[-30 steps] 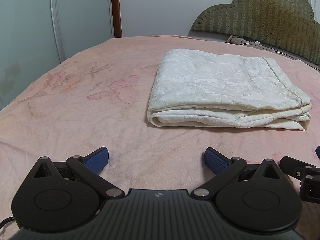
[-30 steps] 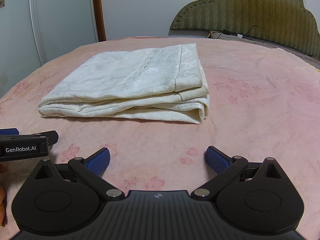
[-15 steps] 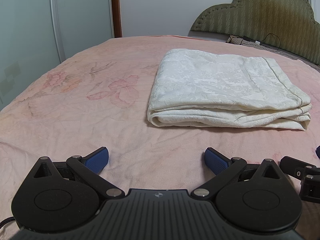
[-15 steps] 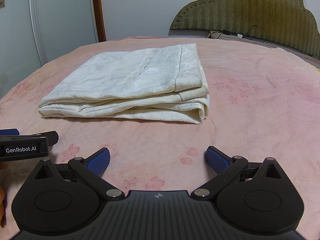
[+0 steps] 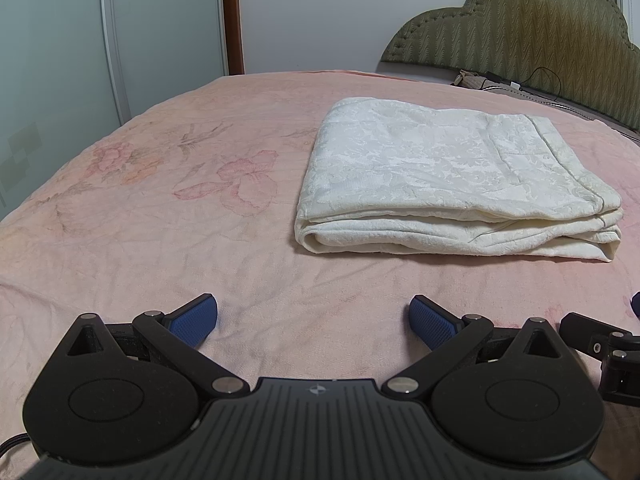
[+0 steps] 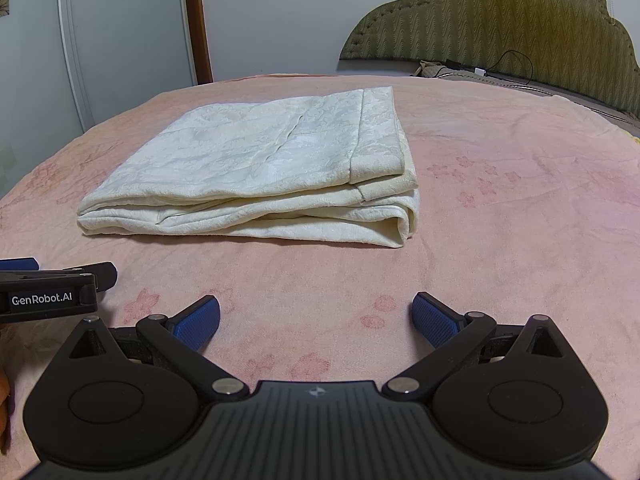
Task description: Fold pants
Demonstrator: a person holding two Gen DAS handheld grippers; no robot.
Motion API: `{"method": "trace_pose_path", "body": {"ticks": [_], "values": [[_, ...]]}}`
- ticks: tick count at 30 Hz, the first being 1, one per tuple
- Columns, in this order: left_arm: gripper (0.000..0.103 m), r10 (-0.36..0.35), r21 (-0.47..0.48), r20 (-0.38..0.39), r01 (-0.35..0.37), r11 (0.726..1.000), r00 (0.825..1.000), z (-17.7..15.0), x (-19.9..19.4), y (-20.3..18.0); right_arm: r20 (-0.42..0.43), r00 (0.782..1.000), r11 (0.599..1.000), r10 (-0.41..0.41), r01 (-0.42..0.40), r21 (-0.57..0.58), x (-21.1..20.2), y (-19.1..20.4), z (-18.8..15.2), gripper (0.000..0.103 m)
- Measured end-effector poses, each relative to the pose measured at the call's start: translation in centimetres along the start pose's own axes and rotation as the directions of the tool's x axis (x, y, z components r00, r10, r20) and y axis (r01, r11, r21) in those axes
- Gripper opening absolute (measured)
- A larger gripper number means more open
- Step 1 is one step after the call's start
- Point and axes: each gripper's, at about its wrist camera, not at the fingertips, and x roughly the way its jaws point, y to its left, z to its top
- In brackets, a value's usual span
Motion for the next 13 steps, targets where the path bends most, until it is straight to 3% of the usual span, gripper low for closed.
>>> {"method": "trace_pose_path", "body": {"ticks": [13], "values": [[0.103, -0.001, -0.002, -0.001, 0.001, 1.0, 1.0, -0.01, -0.08, -0.03, 0.0, 1.0, 1.0, 0.0, 0.0, 0.0, -0.01, 0.0, 0.0, 0.103]]}}
